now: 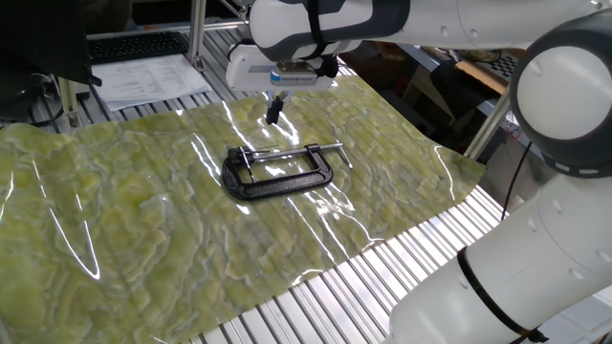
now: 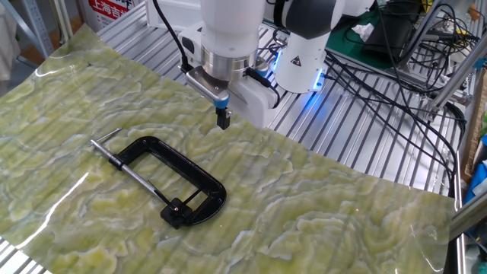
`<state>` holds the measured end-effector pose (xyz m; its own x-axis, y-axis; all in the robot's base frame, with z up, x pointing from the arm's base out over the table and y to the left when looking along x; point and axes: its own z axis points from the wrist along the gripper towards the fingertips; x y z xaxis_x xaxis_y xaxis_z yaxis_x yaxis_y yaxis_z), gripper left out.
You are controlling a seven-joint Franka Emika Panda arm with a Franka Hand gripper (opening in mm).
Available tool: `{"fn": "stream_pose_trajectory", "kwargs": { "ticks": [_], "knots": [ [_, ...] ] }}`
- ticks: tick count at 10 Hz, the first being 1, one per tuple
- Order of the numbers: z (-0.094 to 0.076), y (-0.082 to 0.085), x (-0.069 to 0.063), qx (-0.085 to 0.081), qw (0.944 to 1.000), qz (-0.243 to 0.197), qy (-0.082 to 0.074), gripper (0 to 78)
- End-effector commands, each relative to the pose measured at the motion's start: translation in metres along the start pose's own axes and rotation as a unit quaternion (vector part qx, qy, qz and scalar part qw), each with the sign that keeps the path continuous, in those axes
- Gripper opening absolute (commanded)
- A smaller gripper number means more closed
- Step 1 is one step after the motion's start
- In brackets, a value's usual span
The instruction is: Turn the hands of a clock
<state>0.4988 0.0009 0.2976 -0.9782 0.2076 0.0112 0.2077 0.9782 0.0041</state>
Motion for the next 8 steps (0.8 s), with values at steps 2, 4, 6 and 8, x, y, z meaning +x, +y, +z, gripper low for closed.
{"fn": "stream_pose_trajectory", "kwargs": {
  "ticks": [2, 4, 6, 8],
  "knots": [
    [-0.0013, 0.0, -0.0007, -0.001, 1.0, 0.002, -0.003, 0.0],
    [-0.0013, 0.0001, -0.0007, -0.001, 1.0, 0.002, -0.003, 0.0],
    [-0.0013, 0.0002, -0.0012, 0.0, 1.0, 0.005, -0.006, 0.0],
    [-0.0013, 0.0002, -0.0012, -0.002, 0.9999, 0.006, -0.008, 0.0]
  ]
}}
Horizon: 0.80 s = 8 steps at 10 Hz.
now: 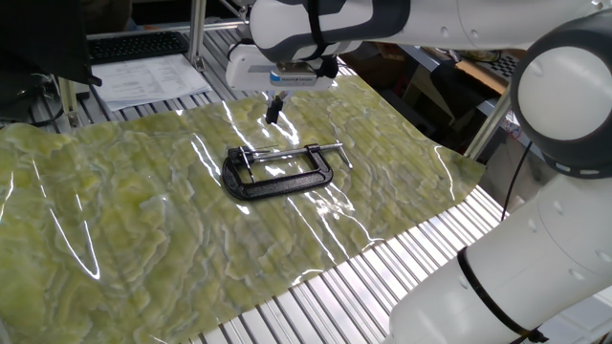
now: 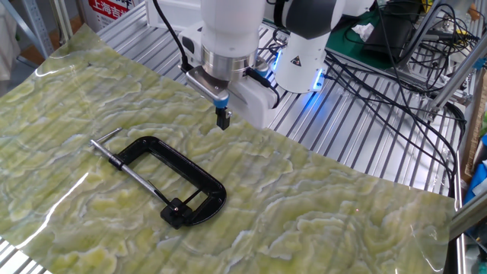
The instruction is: Turn the hands of a clock
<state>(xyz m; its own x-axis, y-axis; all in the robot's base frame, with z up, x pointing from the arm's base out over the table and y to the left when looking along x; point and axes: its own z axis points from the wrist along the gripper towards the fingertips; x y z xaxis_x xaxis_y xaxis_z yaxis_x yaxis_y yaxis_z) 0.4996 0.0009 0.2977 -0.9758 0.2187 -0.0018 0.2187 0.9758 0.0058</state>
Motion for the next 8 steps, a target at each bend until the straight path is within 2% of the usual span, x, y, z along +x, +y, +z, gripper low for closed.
{"fn": "stream_pose_trajectory", "kwargs": {
  "ticks": [1, 6, 8],
  "knots": [
    [-0.0012, 0.0, -0.0005, -0.001, 1.0, 0.001, -0.003, 0.0],
    [0.0003, 0.0006, -0.0028, 0.003, 0.9999, 0.01, 0.005, 0.0],
    [0.0041, 0.0007, -0.0036, -0.004, 0.9999, 0.011, 0.004, 0.0]
  ]
}}
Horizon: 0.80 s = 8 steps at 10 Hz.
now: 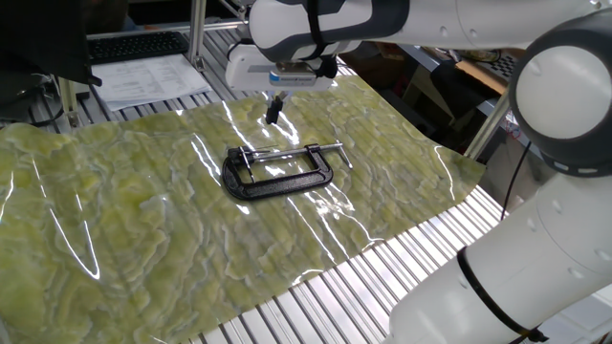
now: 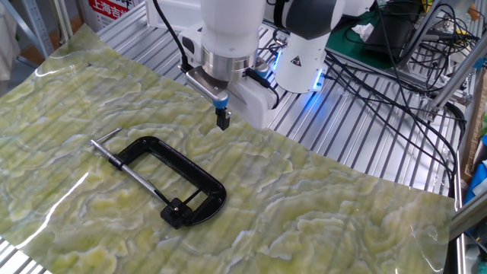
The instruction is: Turn the hands of a clock
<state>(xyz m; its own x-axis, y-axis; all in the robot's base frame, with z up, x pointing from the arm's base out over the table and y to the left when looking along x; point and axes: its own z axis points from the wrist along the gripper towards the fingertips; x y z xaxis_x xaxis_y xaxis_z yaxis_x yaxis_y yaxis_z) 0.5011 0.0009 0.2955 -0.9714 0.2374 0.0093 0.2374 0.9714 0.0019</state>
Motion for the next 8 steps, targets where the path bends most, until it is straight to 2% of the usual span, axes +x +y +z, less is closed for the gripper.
{"fn": "stream_pose_trajectory", "kwargs": {
  "ticks": [1, 3, 5, 7, 8],
  "knots": [
    [0.003, 0.001, -0.003, -0.006, 1.0, 0.002, -0.001, 0.0],
    [0.015, 0.001, -0.008, -0.007, 0.9999, -0.002, -0.009, 0.0],
    [0.032, 0.001, -0.014, -0.008, 0.9999, -0.004, -0.009, 0.0],
    [0.051, -0.002, -0.017, -0.011, 0.9996, -0.007, -0.025, 0.0],
    [0.052, -0.002, -0.017, -0.012, 0.9996, -0.007, -0.027, 0.0]
  ]
}}
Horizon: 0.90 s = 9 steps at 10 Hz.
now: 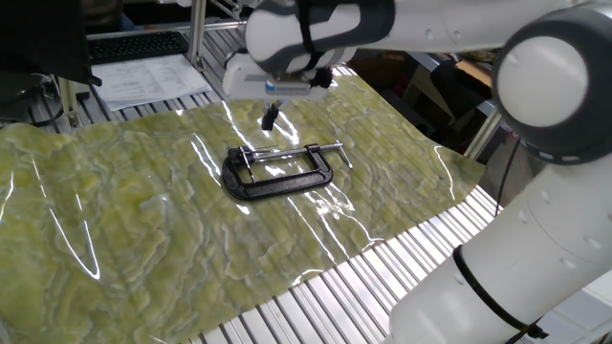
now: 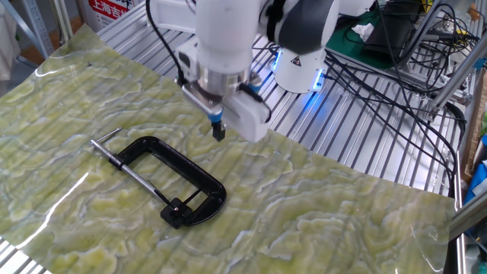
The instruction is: Turn the hands of a clock
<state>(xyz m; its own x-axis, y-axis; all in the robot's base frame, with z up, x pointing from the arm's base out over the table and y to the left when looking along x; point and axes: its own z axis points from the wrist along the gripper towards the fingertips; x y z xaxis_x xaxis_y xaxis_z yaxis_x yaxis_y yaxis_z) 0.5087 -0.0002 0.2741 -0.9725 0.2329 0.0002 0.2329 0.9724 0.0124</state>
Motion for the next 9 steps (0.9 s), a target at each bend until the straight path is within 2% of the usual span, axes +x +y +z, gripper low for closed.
{"fn": "stream_pose_trajectory", "kwargs": {
  "ticks": [1, 6, 9],
  "knots": [
    [0.04, -0.005, -0.013, -0.007, 0.9996, -0.005, -0.026, 0.0],
    [0.047, -0.007, -0.012, -0.005, 0.9997, 0.003, -0.025, 0.0],
    [0.051, -0.008, -0.011, -0.009, 0.9993, 0.003, -0.035, 0.0]
  ]
}}
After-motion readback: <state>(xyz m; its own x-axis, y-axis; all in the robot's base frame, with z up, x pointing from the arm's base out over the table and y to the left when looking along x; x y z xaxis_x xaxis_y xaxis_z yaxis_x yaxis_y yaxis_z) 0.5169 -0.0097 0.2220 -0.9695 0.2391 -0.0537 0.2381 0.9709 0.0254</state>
